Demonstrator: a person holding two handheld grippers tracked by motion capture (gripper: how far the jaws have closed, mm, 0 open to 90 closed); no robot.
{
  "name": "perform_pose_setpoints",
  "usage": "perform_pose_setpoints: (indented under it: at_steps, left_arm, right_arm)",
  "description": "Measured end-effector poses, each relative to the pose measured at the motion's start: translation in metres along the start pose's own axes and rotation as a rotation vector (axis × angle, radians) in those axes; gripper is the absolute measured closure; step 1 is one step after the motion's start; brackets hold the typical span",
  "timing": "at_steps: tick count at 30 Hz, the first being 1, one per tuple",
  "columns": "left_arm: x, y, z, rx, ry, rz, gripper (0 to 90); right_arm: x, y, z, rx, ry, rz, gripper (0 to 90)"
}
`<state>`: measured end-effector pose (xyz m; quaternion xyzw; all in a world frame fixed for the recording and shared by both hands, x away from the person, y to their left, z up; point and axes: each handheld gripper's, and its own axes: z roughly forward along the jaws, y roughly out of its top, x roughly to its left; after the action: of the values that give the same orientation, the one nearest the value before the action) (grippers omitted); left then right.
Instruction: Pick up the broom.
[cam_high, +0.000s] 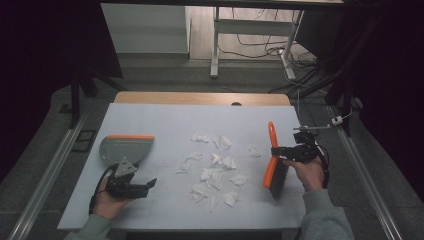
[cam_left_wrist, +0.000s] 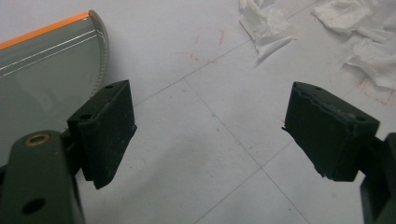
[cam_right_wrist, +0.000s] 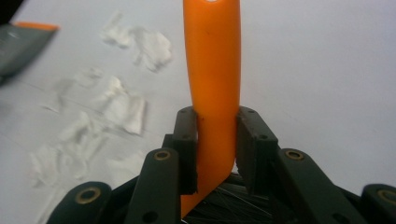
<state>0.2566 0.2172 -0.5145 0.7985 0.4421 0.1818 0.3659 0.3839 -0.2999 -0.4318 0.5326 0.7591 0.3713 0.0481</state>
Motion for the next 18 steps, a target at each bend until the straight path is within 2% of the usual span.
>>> perform_pose_setpoints:
  at_steps: [6,10,18]
  left_arm:
    - [0.0,0.0,0.0,0.002,0.007,0.004,17.3]
    - [0.001,0.0,-0.002,-0.012,0.006,-0.015,17.4]
    - [-0.001,0.001,0.0,-0.011,0.007,-0.011,17.4]
  right_arm:
    - [0.016,0.003,-0.001,-0.087,0.074,-0.041,71.1]
    - [0.024,0.005,-0.001,-0.143,0.112,-0.058,71.0]
    - [0.036,0.009,0.0,-0.219,0.183,-0.064,71.0]
